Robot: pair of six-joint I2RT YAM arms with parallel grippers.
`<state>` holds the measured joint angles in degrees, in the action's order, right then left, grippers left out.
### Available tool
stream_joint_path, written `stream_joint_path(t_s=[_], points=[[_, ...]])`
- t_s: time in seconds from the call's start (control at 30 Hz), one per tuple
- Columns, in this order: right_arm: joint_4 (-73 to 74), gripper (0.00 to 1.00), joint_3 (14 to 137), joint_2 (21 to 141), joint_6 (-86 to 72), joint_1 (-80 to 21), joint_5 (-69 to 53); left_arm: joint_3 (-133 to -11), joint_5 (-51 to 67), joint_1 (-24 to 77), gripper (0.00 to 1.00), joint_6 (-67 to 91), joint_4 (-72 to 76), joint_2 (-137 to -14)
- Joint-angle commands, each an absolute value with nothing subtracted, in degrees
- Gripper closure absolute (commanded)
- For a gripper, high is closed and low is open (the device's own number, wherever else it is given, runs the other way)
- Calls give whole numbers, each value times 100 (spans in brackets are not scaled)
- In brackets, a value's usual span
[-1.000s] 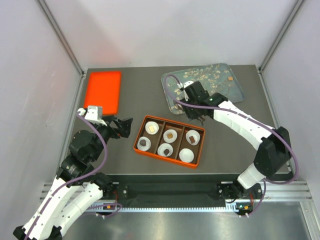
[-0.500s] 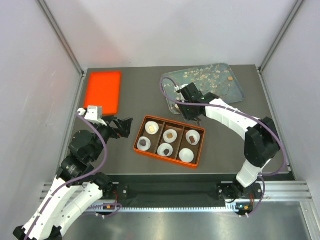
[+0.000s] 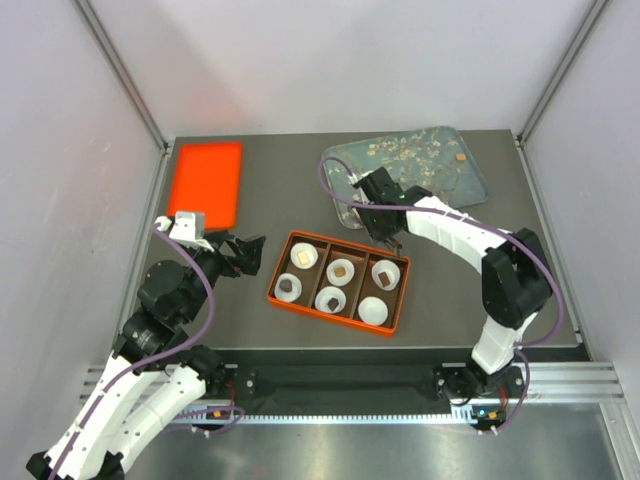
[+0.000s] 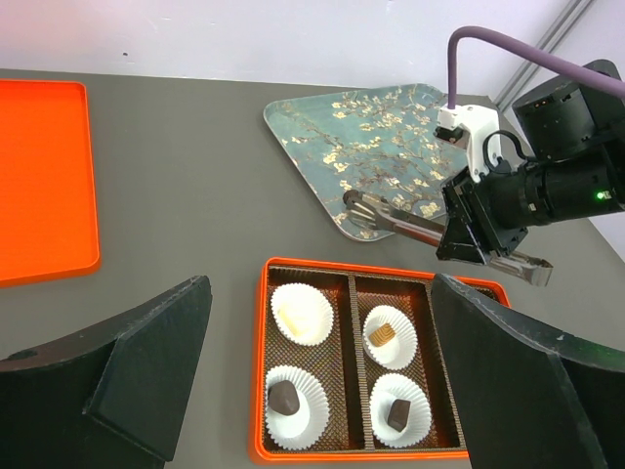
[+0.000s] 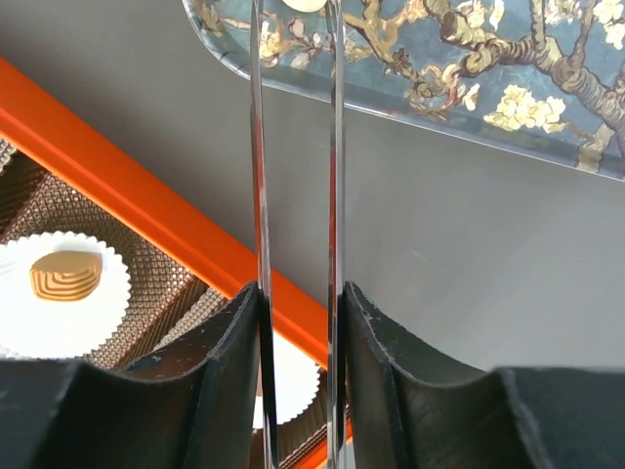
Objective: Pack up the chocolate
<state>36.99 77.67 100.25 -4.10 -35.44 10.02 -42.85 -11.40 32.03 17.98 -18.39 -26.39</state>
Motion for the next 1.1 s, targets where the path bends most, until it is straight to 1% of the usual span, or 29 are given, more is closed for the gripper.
stream_joint_path(t_s=[0.0,0.13,0.53,0.83,1.07], points=[[3779,69,8042,9520,-465,-3489,958,-4271,-1134,3190,1,1767,-1608,-2646],[4156,69,7954,8948,-457,-3489,853,-4272,-1143,3190,1,1775,-1608,-2637],[4957,70,7015,6709,-817,-3498,344,-4271,-1116,3190,1,1793,-1600,-2645],[5598,70,6382,5600,-1177,-3533,-113,-4271,-1125,3190,1,1802,-1582,-2654],[5678,71,5705,5142,-1494,-3586,-430,-4271,-1081,3190,1,1811,-1547,-2672]])
